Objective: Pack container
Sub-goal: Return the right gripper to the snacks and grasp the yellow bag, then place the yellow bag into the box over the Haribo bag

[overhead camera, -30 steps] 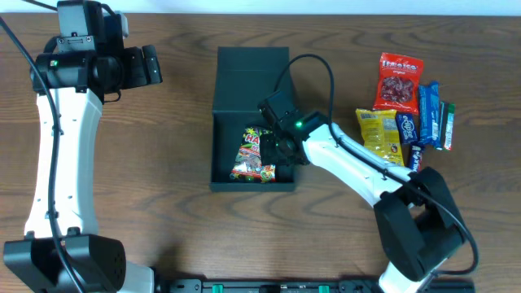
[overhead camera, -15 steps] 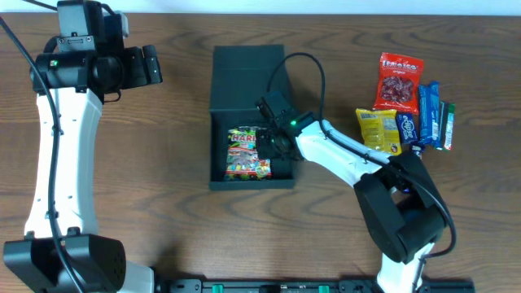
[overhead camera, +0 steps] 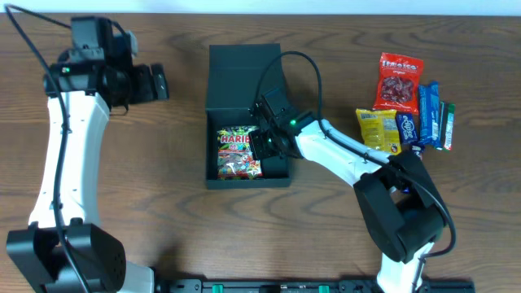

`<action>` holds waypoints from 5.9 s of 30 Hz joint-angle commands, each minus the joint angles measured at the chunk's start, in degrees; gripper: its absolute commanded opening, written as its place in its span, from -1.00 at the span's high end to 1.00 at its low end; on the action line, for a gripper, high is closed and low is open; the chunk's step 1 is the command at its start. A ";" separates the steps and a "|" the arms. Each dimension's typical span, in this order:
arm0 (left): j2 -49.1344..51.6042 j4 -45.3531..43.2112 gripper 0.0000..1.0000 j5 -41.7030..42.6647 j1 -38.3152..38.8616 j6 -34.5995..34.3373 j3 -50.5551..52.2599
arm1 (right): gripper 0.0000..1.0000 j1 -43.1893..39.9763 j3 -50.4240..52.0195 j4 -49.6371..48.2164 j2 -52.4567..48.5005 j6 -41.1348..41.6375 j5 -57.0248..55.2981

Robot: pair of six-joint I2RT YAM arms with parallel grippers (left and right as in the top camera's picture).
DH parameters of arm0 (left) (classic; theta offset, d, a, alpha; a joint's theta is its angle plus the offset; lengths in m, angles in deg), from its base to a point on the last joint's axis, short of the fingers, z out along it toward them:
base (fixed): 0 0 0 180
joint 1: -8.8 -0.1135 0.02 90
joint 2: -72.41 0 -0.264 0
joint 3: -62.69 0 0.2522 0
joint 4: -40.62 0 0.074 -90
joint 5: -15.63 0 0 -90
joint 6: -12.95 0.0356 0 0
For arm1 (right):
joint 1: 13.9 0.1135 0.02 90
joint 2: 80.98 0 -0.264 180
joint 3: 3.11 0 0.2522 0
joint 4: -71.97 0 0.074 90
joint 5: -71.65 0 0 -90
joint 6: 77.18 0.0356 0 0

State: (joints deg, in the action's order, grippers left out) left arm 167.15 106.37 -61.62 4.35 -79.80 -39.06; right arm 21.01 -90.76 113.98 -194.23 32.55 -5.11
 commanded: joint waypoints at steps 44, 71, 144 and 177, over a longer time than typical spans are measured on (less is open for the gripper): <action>3.63 -22.69 0.88 22.71 8.00 -11.32 32.41 | 0.98 1.53 -7.04 16.15 -5.38 -12.15 1.25; 3.61 -22.67 0.88 20.15 6.97 -11.45 31.78 | 0.98 -9.33 -29.33 26.77 4.96 -17.97 -23.08; 3.50 -6.71 0.88 10.82 -12.04 -3.45 11.23 | 0.97 14.47 -45.59 44.76 -16.96 6.16 -30.80; 3.50 -6.80 0.88 10.80 -12.04 -2.99 11.26 | 0.97 7.06 -34.51 36.79 -13.51 -20.28 2.45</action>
State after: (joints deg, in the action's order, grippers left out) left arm 170.47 99.38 -50.60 -7.58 -84.06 -26.75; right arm 27.33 -127.00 152.50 -208.07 15.50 -7.61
